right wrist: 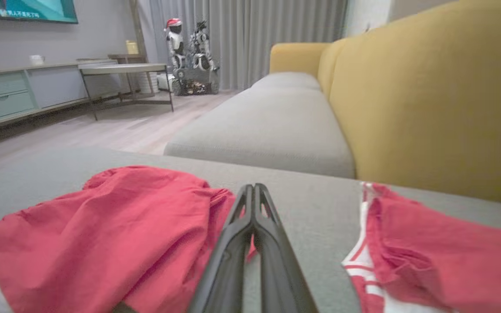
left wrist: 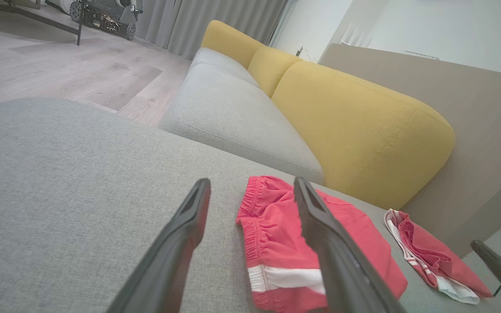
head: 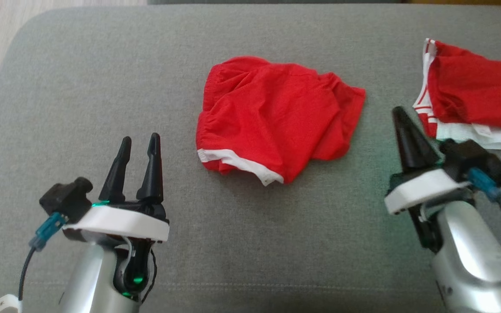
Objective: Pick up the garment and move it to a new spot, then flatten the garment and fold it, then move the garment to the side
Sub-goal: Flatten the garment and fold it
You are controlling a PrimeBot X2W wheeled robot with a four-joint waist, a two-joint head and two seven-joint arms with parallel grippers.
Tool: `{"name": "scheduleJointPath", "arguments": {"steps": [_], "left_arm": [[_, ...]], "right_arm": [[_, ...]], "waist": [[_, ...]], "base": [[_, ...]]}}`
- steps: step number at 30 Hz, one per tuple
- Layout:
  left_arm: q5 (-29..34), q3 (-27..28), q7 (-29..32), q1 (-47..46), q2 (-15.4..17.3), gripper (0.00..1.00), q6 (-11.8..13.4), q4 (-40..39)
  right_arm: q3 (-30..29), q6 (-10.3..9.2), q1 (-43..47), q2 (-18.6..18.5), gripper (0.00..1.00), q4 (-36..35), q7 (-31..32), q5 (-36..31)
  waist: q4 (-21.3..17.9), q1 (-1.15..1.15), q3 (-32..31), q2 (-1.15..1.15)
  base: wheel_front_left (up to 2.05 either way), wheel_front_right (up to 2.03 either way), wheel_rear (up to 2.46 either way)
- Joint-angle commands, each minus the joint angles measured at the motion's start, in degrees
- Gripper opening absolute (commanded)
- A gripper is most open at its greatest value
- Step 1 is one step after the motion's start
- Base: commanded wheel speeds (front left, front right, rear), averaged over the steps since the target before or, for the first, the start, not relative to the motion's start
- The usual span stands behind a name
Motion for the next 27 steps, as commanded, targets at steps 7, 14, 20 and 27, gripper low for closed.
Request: {"name": "scheduleJointPath", "arguments": {"steps": [7, 14, 20, 27], "left_arm": [[1.11, 1.6, -0.3, 0.37, 0.64, 1.0, -0.32, -2.9], [2.18, 0.29, -0.31, 2.45, 0.64, 1.0, -0.34, -2.87], [2.22, 0.02, -0.31, 2.68, 0.64, 1.0, -0.35, -3.04], [2.24, -0.77, -0.31, 1.31, 0.64, 1.0, -0.36, -3.43]], "right_arm": [[-4.91, 0.37, 7.44, 2.39, 0.0, -13.1, -2.08, -8.8], [-8.67, 0.37, 13.6, 4.63, 1.0, -19.44, -2.31, -12.61], [-7.41, 0.37, 14.83, 5.1, 1.0, -19.83, -2.32, -13.15], [-3.19, 0.37, 11.4, 5.15, 1.0, -12.98, -1.83, -10.98]], "waist": [[-1.2, 0.0, -1.24, 0.0], [-1.61, 0.0, -1.61, 0.0], [-1.25, 0.0, -1.72, 0.0], [0.36, 0.0, 0.21, 0.0]], "base": [[0.0, 0.0, 0.0], [0.0, 0.0, 0.0], [0.0, 0.0, 0.0], [0.0, 0.0, 0.0]]}}
